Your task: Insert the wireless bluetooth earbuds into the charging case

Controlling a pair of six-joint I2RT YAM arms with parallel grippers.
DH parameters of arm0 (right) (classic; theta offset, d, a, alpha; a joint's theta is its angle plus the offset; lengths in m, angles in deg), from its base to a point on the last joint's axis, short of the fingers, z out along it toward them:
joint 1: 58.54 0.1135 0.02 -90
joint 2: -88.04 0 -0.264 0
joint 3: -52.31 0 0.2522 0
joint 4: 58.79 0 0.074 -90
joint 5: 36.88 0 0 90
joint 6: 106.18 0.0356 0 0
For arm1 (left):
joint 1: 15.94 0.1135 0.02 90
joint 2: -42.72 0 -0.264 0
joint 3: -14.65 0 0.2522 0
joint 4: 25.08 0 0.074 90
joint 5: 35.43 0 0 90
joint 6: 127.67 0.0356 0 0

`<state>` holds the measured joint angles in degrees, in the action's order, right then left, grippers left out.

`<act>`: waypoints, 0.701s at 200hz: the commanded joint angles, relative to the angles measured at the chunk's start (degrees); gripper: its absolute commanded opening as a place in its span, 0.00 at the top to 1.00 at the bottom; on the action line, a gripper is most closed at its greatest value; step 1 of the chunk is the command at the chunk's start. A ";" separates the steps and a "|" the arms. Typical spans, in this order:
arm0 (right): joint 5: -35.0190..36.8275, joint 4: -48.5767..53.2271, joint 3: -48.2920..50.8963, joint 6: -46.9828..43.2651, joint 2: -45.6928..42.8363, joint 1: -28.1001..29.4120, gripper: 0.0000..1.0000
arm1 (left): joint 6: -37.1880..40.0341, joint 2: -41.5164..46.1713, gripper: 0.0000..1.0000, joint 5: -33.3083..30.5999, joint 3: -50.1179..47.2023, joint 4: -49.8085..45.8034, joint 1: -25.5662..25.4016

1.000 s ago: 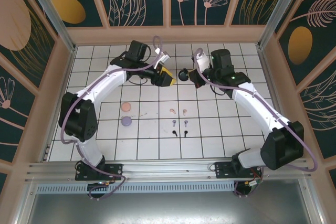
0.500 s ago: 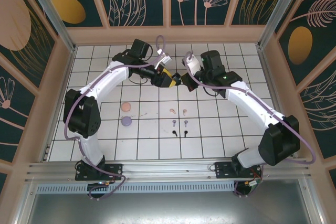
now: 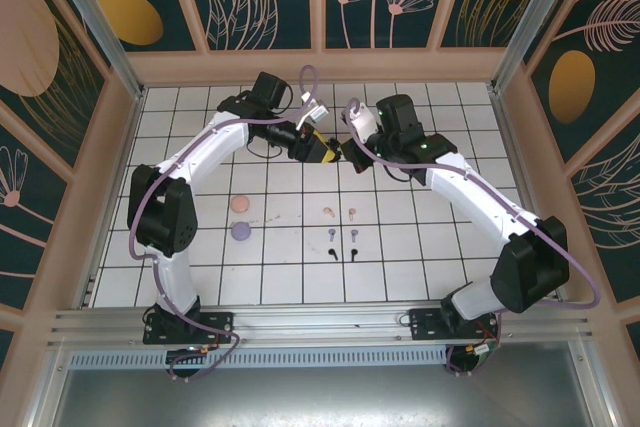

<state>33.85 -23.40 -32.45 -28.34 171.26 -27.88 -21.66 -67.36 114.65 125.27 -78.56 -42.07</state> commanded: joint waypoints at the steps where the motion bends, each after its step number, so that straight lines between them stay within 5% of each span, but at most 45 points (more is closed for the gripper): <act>1: 0.54 0.85 -1.86 -1.54 0.35 0.36 1.00 | 1.83 -0.82 0.65 1.98 2.01 -1.94 0.10; 61: 1.53 0.36 -2.10 -1.46 0.31 1.68 1.00 | 2.06 -1.18 0.78 3.14 2.19 -2.15 0.12; 90: 3.48 -0.82 -2.64 -0.38 0.28 1.76 1.00 | 2.48 -1.12 0.98 3.82 1.86 -2.18 0.11; 116: 6.56 -1.20 -3.90 1.54 -0.49 1.78 0.66 | 0.45 0.17 1.00 3.55 -0.94 2.26 0.11; 140: 8.00 0.43 -5.08 3.33 -2.29 1.48 0.46 | -8.29 4.33 1.00 1.56 -8.78 17.50 0.61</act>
<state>39.53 -23.38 -34.46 -27.51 171.35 -26.59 -22.88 -66.83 116.22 122.65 -74.80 -41.91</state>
